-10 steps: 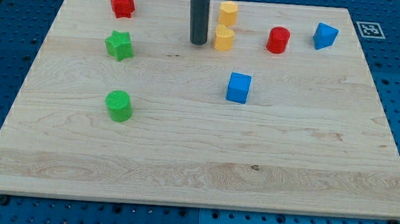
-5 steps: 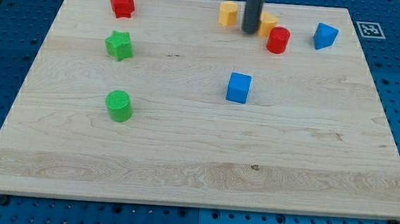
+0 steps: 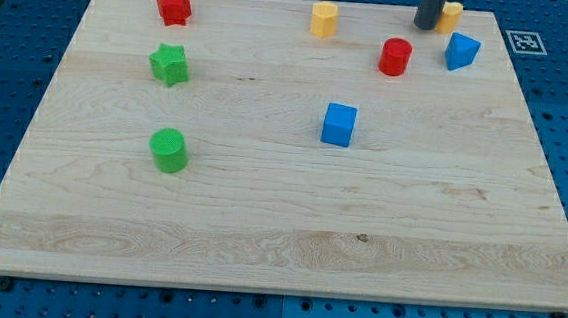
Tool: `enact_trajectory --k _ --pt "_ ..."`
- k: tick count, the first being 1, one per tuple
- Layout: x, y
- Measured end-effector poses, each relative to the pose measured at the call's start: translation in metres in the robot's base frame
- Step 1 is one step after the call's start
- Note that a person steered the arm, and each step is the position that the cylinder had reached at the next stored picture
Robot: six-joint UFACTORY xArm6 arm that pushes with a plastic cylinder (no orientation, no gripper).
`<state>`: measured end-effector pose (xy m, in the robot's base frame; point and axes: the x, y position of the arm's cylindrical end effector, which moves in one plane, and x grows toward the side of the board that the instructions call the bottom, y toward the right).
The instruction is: Place the heart above the triangle
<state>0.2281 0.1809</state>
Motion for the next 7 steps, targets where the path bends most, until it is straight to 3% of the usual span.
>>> enact_trajectory --k 3,4,7 --pt "0.001 -0.124" --pt "0.0 -0.13" --pt "-0.036 -0.042"
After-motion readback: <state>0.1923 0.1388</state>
